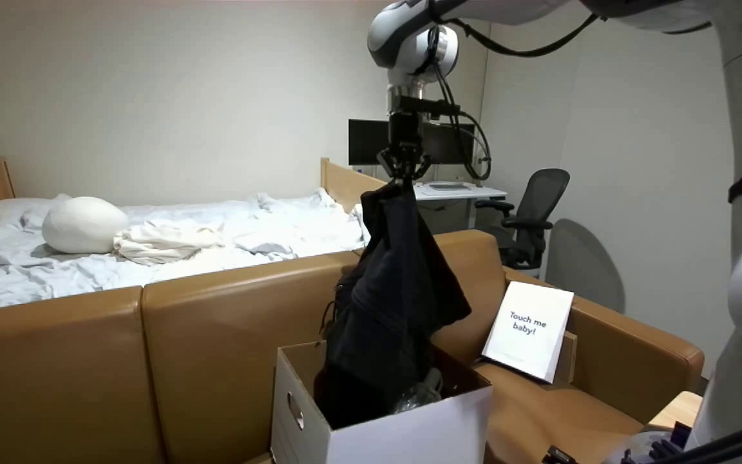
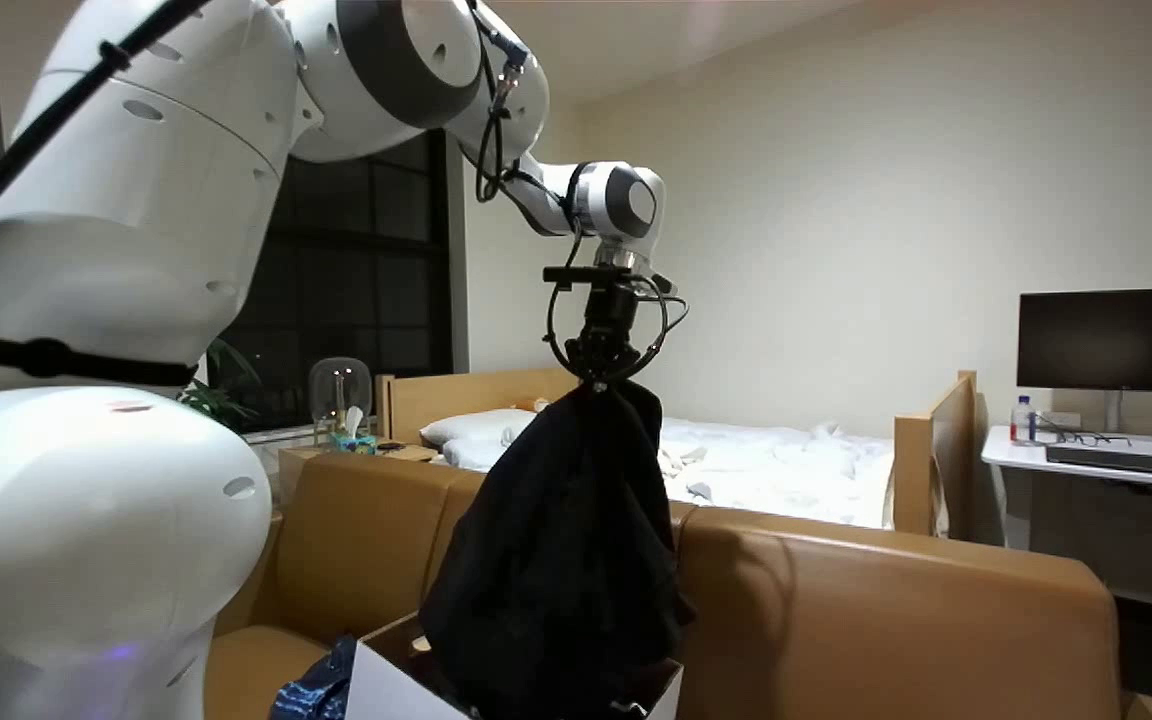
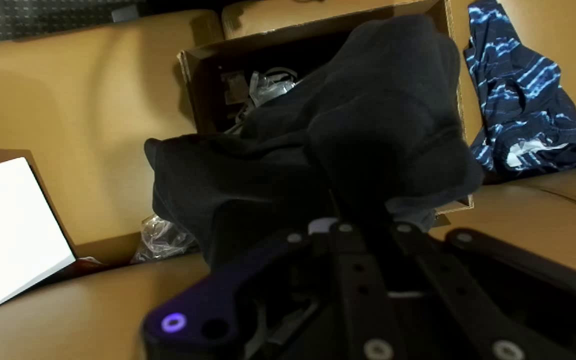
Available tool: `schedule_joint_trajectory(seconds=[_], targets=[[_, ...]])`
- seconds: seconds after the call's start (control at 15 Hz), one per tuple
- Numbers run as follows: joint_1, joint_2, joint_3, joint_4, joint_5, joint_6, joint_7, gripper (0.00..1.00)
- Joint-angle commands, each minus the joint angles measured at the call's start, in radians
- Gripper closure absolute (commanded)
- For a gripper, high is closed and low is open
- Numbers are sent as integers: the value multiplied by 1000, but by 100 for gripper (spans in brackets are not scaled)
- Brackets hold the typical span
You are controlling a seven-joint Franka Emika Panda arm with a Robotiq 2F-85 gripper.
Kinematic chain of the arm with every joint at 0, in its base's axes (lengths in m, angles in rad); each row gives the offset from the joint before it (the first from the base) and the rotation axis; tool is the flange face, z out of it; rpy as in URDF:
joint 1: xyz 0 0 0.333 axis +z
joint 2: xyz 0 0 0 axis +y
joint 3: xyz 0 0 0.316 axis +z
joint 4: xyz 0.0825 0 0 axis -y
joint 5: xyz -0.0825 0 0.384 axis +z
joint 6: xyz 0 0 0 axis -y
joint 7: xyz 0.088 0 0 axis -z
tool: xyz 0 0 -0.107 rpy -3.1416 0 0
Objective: Pick up the black clothes from the box and put them on the couch.
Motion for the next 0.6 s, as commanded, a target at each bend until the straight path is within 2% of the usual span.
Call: schedule_joint_trajectory(seconds=[0.0,0.07,0.2,0.53], targets=[[-8,-11,3,-6,-1,-5,-4,92],[-8,-15,4,-12,-1,-5,-4,98],[-18,-85,-22,-42,-40,91,16,98],[-97,-207,-89,-30,32,74,65,98]])
